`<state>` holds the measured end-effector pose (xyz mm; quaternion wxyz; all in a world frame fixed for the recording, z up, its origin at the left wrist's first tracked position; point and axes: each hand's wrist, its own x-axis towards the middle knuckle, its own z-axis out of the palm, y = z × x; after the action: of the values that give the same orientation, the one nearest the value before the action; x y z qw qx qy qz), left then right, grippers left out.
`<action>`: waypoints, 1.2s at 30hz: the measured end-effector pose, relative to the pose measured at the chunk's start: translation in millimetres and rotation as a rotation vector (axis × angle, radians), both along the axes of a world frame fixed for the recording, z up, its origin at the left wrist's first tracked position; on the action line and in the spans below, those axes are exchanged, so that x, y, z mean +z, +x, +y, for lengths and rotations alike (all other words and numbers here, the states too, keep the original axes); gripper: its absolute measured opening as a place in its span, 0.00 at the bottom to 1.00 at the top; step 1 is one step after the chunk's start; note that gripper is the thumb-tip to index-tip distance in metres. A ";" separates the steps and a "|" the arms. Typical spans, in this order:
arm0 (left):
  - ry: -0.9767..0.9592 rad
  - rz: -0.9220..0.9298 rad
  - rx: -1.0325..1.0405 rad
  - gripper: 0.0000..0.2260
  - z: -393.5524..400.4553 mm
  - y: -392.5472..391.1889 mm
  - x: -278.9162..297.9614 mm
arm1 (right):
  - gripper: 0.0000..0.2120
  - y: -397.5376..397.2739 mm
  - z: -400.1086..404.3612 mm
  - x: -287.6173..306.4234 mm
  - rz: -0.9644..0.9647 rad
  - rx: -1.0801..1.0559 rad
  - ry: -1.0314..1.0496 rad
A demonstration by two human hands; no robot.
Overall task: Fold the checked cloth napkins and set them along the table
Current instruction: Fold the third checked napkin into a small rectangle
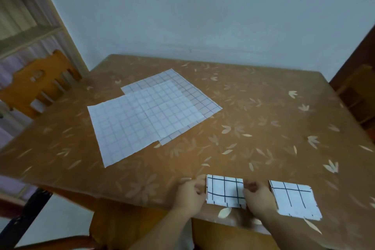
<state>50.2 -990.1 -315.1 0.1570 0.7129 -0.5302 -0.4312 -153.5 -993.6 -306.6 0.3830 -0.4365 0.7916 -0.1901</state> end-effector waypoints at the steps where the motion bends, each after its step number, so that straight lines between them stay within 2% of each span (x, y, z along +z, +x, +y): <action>1: -0.007 -0.021 0.014 0.13 -1.5 8.0 5.6 | 0.09 1.7 -0.4 2.7 0.032 0.014 -0.051; 4: -0.071 -0.088 0.027 0.14 -6.6 33.8 24.6 | 0.15 13.7 -3.9 19.5 0.090 0.094 -0.156; 7: -0.158 -0.200 -0.035 0.14 -8.7 60.9 57.4 | 0.16 34.7 -10.8 45.4 0.107 0.266 -0.221; 11: -0.255 -0.367 -0.070 0.10 0.7 100.1 108.0 | 0.20 65.5 -26.4 75.2 0.315 0.584 -0.309; 16: -0.329 -0.508 -0.080 0.10 3.8 157.2 136.6 | 0.23 117.6 -31.7 100.8 0.371 0.694 -0.410; 21: -0.410 -0.359 0.015 0.11 -6.3 213.1 135.0 | 0.24 179.9 -32.2 119.0 0.292 0.583 -0.472; 30: -0.405 -0.205 -0.176 0.13 -26.2 354.9 100.7 | 0.22 315.1 -16.6 108.6 0.265 0.276 -0.397; 36: -0.400 -0.179 -0.260 0.12 -52.2 406.4 92.5 | 0.21 368.7 -11.6 99.3 0.250 0.154 -0.356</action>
<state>456.6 -1042.3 -222.5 0.1905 0.6291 -0.7038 -0.2694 215.2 -1005.2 -207.3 0.2123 -0.5767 0.7511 -0.2415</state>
